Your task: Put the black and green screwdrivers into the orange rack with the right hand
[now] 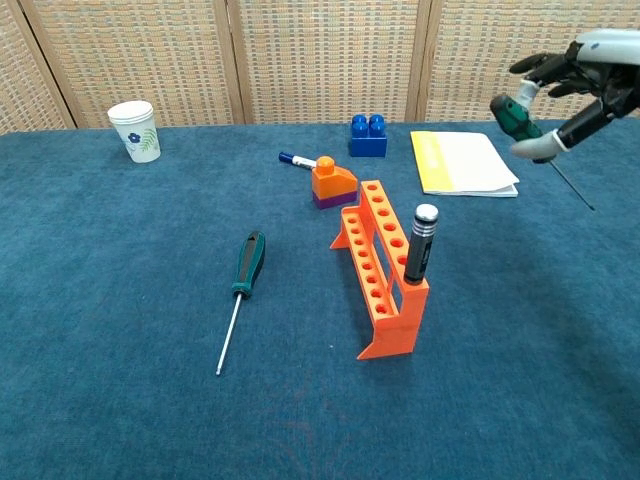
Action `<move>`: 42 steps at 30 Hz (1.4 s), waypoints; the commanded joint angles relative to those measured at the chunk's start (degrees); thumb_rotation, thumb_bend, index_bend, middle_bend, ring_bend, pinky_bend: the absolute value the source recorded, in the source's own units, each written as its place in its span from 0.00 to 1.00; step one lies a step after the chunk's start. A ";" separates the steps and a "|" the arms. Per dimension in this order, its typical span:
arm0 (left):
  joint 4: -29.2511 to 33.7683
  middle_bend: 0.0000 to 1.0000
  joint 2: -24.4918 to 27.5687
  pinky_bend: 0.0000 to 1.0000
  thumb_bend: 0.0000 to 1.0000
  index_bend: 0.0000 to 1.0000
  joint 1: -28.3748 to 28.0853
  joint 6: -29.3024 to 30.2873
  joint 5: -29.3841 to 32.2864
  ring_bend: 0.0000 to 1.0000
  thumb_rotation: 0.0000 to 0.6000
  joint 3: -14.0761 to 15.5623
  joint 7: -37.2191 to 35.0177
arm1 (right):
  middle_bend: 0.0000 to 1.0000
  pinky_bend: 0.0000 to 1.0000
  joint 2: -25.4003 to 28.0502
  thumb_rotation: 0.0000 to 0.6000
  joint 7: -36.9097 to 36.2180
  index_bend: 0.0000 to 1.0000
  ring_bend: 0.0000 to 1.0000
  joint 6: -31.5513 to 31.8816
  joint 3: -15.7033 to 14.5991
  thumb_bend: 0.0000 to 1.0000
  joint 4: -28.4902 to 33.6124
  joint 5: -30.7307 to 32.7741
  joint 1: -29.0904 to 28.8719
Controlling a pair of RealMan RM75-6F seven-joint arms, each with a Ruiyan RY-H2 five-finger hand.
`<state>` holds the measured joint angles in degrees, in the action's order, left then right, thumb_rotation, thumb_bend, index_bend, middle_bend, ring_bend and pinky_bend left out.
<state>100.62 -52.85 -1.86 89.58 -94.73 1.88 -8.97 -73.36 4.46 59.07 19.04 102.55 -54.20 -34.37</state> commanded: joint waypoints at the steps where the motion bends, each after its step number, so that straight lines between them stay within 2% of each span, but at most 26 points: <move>1: -0.14 0.00 0.19 0.00 0.00 0.00 -0.07 -0.05 0.08 0.00 1.00 -0.02 -0.56 | 0.00 0.02 3.71 1.00 -11.48 0.65 0.00 -5.62 4.77 0.44 5.14 -1.05 -0.06; 3: -0.20 0.00 0.27 0.00 0.00 0.00 -0.20 -0.31 0.16 0.00 1.00 -0.02 -0.82 | 0.00 0.02 3.70 1.00 -19.09 0.65 0.00 -9.38 6.88 0.44 5.90 -2.93 -0.56; 8: -0.18 0.00 0.42 0.00 0.00 0.00 -0.37 -0.65 0.19 0.00 1.00 0.04 -1.04 | 0.00 0.02 1.56 1.00 -29.08 0.65 0.00 -11.77 7.93 0.44 3.05 -9.09 -1.21; 14: -0.20 0.00 0.49 0.00 0.00 0.00 -0.52 -0.95 0.35 0.00 1.00 0.04 -1.24 | 0.00 0.02 -1.67 1.00 -36.05 0.65 0.00 -12.22 8.66 0.44 -0.77 -13.15 -3.14; 18: -0.11 0.00 0.57 0.00 0.00 0.00 -0.73 -1.42 0.98 0.00 1.00 -0.14 -1.36 | 0.00 0.02 -4.01 1.00 -40.88 0.65 0.00 -12.81 9.49 0.44 -2.28 -12.41 -4.59; 25: 0.18 0.00 0.34 0.00 0.00 0.00 -1.16 -2.32 2.04 0.00 1.00 -0.53 -0.34 | 0.00 0.02 -5.08 1.00 -47.21 0.65 0.00 -15.21 8.94 0.44 -3.87 -13.88 -5.77; 30: 0.43 0.00 0.18 0.00 0.00 0.00 -1.40 -2.91 2.06 0.00 1.00 -0.43 0.41 | 0.00 0.02 -5.78 1.00 -49.07 0.65 0.00 -15.56 7.79 0.44 -5.36 -16.12 -6.38; 42: 0.78 0.00 -0.20 0.00 0.00 0.00 -1.62 -3.43 2.44 0.00 1.00 -0.50 1.76 | 0.00 0.02 -9.14 1.00 -53.44 0.66 0.00 -12.67 4.46 0.44 -11.31 -21.24 -6.93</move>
<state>101.38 -53.04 -3.47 86.17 -92.29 1.38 -7.22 -82.24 -48.45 46.12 23.91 91.60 -75.00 -41.21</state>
